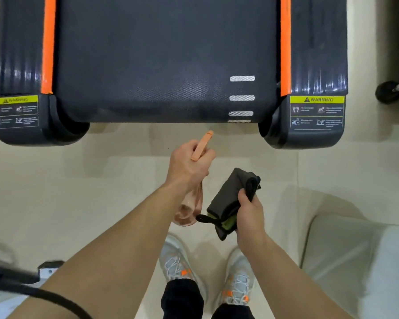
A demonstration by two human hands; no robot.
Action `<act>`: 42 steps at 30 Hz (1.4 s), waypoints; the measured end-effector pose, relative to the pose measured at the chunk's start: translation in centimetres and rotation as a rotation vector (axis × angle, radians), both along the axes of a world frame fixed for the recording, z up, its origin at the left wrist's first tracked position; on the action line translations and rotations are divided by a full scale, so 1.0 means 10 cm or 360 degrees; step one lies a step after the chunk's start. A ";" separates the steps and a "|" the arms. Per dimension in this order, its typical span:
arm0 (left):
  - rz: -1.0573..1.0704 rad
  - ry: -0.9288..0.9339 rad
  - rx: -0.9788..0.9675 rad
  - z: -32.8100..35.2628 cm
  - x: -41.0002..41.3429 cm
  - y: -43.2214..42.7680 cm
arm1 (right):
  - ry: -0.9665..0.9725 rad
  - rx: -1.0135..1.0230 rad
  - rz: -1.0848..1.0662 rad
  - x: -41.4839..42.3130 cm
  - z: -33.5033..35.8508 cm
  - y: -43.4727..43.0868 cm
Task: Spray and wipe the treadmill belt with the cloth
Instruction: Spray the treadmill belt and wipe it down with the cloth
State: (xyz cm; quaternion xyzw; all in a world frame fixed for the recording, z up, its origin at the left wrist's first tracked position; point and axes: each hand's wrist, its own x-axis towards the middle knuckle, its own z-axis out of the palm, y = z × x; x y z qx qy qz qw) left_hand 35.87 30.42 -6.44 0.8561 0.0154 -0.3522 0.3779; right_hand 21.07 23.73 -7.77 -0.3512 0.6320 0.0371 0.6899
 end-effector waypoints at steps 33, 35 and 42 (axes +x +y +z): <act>0.0362 -0.0169 -0.0370 0.05 0.75 0.72 | -0.0486 -0.2684 0.2879 1.97 -0.58 -0.50; 0.0356 -0.0169 -0.0299 0.03 0.73 0.85 | -0.0436 -0.2732 0.2932 1.86 -0.56 -0.75; 0.0207 0.0029 -0.0294 -0.30 0.55 1.03 | 0.0102 -0.2353 0.2114 1.55 -0.56 -0.73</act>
